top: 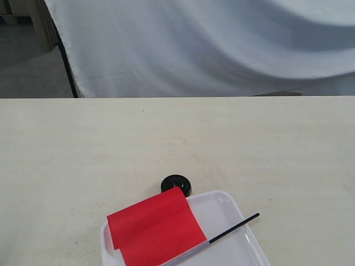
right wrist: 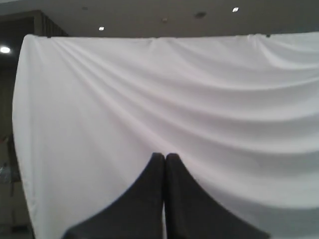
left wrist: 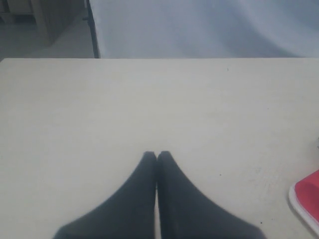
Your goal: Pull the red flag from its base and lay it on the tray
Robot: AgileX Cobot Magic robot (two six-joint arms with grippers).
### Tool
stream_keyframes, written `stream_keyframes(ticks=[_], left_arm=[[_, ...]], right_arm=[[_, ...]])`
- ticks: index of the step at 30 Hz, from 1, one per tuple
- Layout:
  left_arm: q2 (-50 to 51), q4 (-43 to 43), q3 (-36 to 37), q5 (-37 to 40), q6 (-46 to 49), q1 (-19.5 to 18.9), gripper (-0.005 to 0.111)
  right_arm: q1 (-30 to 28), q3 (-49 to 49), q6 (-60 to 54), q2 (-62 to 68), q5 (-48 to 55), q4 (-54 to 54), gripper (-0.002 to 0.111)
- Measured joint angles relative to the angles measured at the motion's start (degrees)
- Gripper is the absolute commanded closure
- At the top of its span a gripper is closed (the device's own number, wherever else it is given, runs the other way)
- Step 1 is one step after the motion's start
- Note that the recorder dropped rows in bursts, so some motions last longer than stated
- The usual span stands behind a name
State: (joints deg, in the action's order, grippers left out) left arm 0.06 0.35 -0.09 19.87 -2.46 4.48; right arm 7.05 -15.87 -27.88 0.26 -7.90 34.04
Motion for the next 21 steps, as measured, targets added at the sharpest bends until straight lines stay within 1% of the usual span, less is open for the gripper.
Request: stream_keyframes(ticks=[3, 7, 9, 12, 14, 17, 19, 21], left_arm=[[0.0, 0.0, 0.0, 0.0, 0.0, 0.0, 0.107], [0.0, 0.0, 0.0, 0.0, 0.0, 0.0, 0.107], [0.0, 0.0, 0.0, 0.0, 0.0, 0.0, 0.107], [0.0, 0.0, 0.0, 0.0, 0.0, 0.0, 0.107], [0.0, 0.0, 0.0, 0.0, 0.0, 0.0, 0.107], [0.0, 0.0, 0.0, 0.0, 0.0, 0.0, 0.107], [0.0, 0.0, 0.0, 0.0, 0.0, 0.0, 0.107], [0.0, 0.0, 0.0, 0.0, 0.0, 0.0, 0.107]], right_arm=[[0.0, 0.1, 0.0, 0.0, 6.0, 0.6, 0.109], [0.0, 3.3, 0.0, 0.0, 9.4, 1.2, 0.109], [0.0, 6.0, 0.0, 0.0, 10.1, 1.9, 0.109], [0.1, 14.0, 0.0, 0.0, 9.6, 3.9, 0.109], [0.1, 15.7, 0.0, 0.0, 9.5, 6.6, 0.109], [0.2, 15.7, 0.1, 0.0, 8.7, 6.8, 0.109], [0.2, 15.7, 4.1, 0.0, 8.4, 2.2, 0.109], [0.2, 15.7, 14.5, 0.0, 8.6, -8.1, 0.109]])
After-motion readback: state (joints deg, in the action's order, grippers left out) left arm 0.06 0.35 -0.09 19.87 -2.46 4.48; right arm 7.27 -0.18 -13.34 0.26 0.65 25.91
